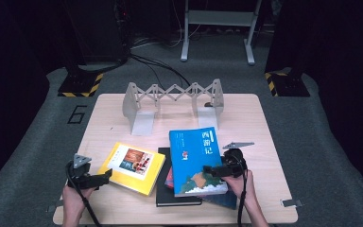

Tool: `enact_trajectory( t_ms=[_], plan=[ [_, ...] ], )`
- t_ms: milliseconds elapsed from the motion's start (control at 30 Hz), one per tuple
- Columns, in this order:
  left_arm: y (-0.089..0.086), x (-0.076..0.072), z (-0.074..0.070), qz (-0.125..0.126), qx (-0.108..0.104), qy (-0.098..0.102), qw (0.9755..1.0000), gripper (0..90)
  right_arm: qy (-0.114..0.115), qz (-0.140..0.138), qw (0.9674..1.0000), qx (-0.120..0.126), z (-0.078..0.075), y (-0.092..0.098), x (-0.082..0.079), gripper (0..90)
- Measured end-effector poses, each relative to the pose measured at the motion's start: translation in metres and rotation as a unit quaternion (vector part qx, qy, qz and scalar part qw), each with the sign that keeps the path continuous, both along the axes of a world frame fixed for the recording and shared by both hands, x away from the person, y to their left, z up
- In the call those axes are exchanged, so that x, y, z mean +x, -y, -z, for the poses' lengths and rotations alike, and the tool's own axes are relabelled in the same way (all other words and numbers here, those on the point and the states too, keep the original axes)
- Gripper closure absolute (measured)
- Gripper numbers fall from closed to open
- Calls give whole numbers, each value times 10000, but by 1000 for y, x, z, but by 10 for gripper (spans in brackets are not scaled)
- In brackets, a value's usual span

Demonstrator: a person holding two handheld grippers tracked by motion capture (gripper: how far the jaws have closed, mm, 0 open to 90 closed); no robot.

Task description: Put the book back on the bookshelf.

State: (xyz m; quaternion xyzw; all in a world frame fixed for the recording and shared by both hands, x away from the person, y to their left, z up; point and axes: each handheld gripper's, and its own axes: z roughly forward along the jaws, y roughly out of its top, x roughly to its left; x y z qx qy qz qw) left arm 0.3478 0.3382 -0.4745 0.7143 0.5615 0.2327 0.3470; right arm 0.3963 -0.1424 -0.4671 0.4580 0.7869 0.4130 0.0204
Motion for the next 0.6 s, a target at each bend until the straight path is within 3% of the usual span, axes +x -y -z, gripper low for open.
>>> enact_trajectory(
  t_ms=[67,133,267,600],
  plan=[
    [10,4,-3,104,-22,53,9999,2,-20,7,10000,-16,-1,0,-2,100],
    [23,12,-11,392,-152,-49,9991,2,-2,3,10000,-26,-1,0,-2,100],
    [40,23,-17,641,-271,-130,9975,2,-35,23,10000,-10,0,0,-2,100],
    [66,42,-20,1019,-413,-256,9936,2,-23,16,10000,0,0,1,-2,99]
  ],
)
